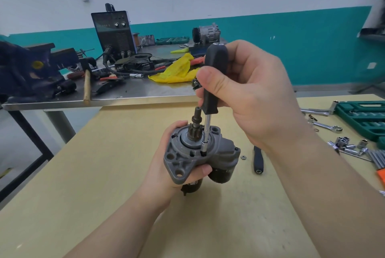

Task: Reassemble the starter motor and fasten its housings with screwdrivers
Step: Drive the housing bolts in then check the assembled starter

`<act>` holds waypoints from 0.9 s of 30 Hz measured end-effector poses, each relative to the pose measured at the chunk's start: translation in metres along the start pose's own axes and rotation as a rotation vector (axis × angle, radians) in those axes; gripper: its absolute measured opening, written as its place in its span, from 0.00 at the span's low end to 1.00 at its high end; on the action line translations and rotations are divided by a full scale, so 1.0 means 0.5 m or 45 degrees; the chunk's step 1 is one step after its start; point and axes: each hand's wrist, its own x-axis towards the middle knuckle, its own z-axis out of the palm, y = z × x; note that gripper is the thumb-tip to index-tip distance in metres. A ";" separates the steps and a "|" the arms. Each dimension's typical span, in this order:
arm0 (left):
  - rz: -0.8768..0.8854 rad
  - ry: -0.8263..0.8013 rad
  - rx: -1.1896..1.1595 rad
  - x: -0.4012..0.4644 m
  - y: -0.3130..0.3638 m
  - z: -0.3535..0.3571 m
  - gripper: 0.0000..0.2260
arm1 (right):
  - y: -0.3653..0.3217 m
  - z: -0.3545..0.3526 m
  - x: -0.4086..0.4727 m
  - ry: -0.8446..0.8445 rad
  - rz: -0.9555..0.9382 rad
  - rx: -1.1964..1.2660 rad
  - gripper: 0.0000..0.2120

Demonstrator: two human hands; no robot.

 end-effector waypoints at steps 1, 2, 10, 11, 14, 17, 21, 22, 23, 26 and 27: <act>-0.001 0.004 0.009 0.000 0.001 0.001 0.41 | -0.001 0.001 -0.002 0.006 -0.016 -0.015 0.06; -0.006 0.011 0.014 0.000 0.002 0.001 0.42 | -0.003 0.001 -0.004 0.004 -0.029 -0.015 0.06; -0.044 -0.152 -0.041 -0.019 0.011 0.002 0.45 | -0.034 -0.074 0.017 0.207 -0.039 0.334 0.07; -0.037 -0.179 -0.038 -0.020 0.013 0.005 0.44 | -0.029 -0.088 0.022 0.273 -0.038 0.300 0.06; -0.033 -0.236 -0.041 -0.025 0.016 0.013 0.44 | 0.014 -0.122 0.041 0.430 0.082 0.069 0.03; -0.029 -0.245 -0.081 -0.025 0.013 0.012 0.45 | 0.091 -0.142 0.055 0.303 0.375 -0.292 0.04; -0.049 -0.133 -0.157 -0.024 0.008 -0.005 0.43 | 0.202 -0.134 0.039 0.007 0.787 -0.614 0.08; -0.053 -0.088 -0.184 -0.025 0.005 -0.011 0.43 | 0.225 -0.129 0.033 -0.038 0.835 -0.651 0.08; -0.053 -0.045 -0.216 -0.026 0.003 -0.018 0.42 | 0.245 -0.122 0.028 -0.074 0.867 -0.658 0.08; -0.049 0.071 -0.323 -0.027 -0.014 -0.037 0.43 | 0.291 -0.097 0.014 -0.181 0.935 -0.711 0.08; -0.061 0.105 -0.366 -0.026 -0.018 -0.043 0.45 | 0.303 -0.089 0.008 -0.212 0.956 -0.755 0.08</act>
